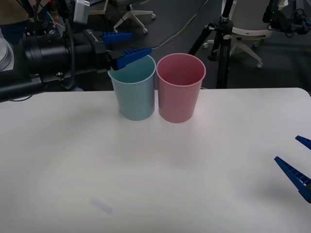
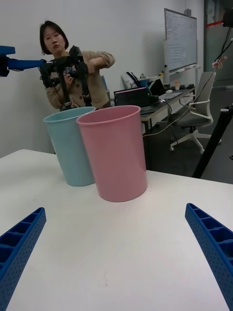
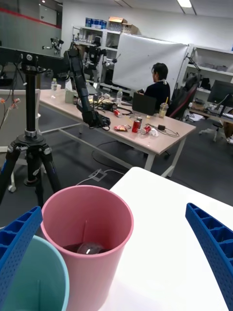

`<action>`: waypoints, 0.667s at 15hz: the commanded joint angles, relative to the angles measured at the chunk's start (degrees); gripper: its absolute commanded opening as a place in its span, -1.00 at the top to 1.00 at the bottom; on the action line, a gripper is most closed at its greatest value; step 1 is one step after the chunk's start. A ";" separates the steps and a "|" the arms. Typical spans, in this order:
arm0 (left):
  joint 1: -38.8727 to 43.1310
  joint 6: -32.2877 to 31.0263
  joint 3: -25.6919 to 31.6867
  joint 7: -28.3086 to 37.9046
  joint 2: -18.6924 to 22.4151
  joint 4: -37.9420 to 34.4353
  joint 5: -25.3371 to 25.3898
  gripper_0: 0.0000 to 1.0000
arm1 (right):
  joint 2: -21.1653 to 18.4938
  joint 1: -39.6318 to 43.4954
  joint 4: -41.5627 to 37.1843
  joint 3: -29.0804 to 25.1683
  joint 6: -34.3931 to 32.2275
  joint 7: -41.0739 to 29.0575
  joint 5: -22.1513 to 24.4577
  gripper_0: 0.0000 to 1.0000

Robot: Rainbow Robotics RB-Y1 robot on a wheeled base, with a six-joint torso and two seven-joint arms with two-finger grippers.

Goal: Grasp the object on the table and drop it into the matching bin: aluminum can to the light blue bin, PET bottle to the pink bin.

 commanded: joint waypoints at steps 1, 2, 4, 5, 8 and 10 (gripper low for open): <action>9.01 -0.02 6.70 -1.34 2.15 -6.57 -0.16 -1.00 | 0.00 0.00 0.00 0.00 0.00 0.00 0.00 -1.00; 12.26 -0.11 9.42 -1.69 2.32 -8.76 -1.13 -1.00 | 0.00 0.00 0.00 0.00 0.00 0.00 0.00 -1.00; 19.99 -3.36 16.63 -2.22 2.41 -12.37 -3.68 -1.00 | 0.00 0.00 0.00 0.00 0.00 0.00 0.00 -1.00; 23.33 -4.76 19.62 -2.48 2.41 -13.86 -4.21 -1.00 | 0.00 0.00 0.00 0.00 0.00 0.00 0.00 -1.00; 33.79 -8.28 28.76 -3.62 0.92 -17.99 -5.17 -1.00 | 0.00 0.00 0.00 0.00 0.00 0.00 0.00 -1.00; 37.75 -14.08 35.61 -4.06 -3.83 -18.52 -9.22 -1.00 | 0.00 0.00 0.00 0.00 0.00 0.00 0.00 -1.00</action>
